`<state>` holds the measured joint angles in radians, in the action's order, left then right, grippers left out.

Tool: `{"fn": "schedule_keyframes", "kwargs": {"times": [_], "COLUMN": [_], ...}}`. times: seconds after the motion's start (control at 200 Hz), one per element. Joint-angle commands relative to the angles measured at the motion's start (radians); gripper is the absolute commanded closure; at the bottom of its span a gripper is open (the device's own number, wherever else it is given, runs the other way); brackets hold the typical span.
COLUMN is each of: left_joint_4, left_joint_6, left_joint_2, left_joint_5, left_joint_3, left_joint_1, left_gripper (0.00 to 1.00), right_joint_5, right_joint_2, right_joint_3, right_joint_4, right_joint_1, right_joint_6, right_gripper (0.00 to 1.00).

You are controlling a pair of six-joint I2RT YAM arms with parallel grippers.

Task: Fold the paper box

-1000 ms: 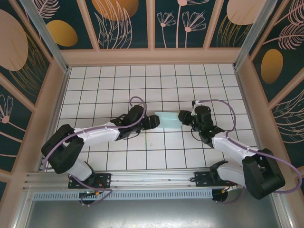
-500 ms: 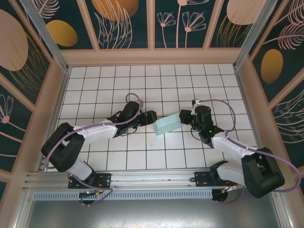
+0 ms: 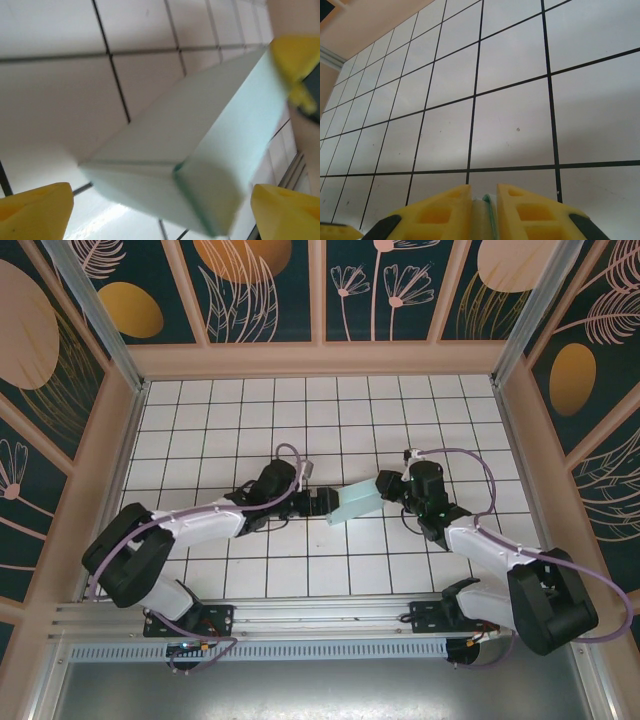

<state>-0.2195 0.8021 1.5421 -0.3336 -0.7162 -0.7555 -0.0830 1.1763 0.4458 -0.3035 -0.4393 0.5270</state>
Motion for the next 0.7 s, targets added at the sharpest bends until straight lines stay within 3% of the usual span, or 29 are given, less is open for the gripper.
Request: {"fn": "schedule_keyframes", "kwargs": {"times": [0.0, 0.08, 0.21, 0.385, 0.465, 0.576, 0.696], "left_joint_4": [0.04, 0.068, 0.045, 0.051, 0.036, 0.021, 0.022], "left_joint_6": [0.014, 0.015, 0.027, 0.031, 0.045, 0.063, 0.063], "left_joint_2": [0.03, 0.067, 0.093, 0.087, 0.098, 0.105, 0.11], "left_joint_5": [-0.009, 0.011, -0.01, 0.004, -0.003, -0.005, -0.007], "left_joint_3": [0.029, 0.018, 0.019, 0.015, 0.022, 0.032, 0.028], "left_joint_1": [-0.005, -0.005, -0.005, -0.005, -0.005, -0.004, -0.004], "left_gripper": [0.26, 0.38, 0.42, 0.44, 0.46, 0.48, 0.49], "right_joint_5": [-0.02, -0.031, -0.051, -0.108, -0.115, -0.17, -0.211], "right_joint_2": [0.015, 0.004, -0.028, -0.057, -0.068, -0.095, -0.104], "right_joint_3": [0.01, 0.011, 0.021, 0.03, 0.004, -0.064, -0.106], "right_joint_4": [0.055, 0.056, 0.062, 0.046, 0.025, -0.028, -0.057], "right_joint_1": [0.004, 0.004, 0.005, 0.008, 0.014, 0.069, 0.107], "right_joint_6": [0.002, -0.001, -0.011, 0.002, 0.016, 0.074, 0.1], "right_gripper": [0.8, 0.8, 0.74, 0.46, 0.4, 0.42, 0.64]}}
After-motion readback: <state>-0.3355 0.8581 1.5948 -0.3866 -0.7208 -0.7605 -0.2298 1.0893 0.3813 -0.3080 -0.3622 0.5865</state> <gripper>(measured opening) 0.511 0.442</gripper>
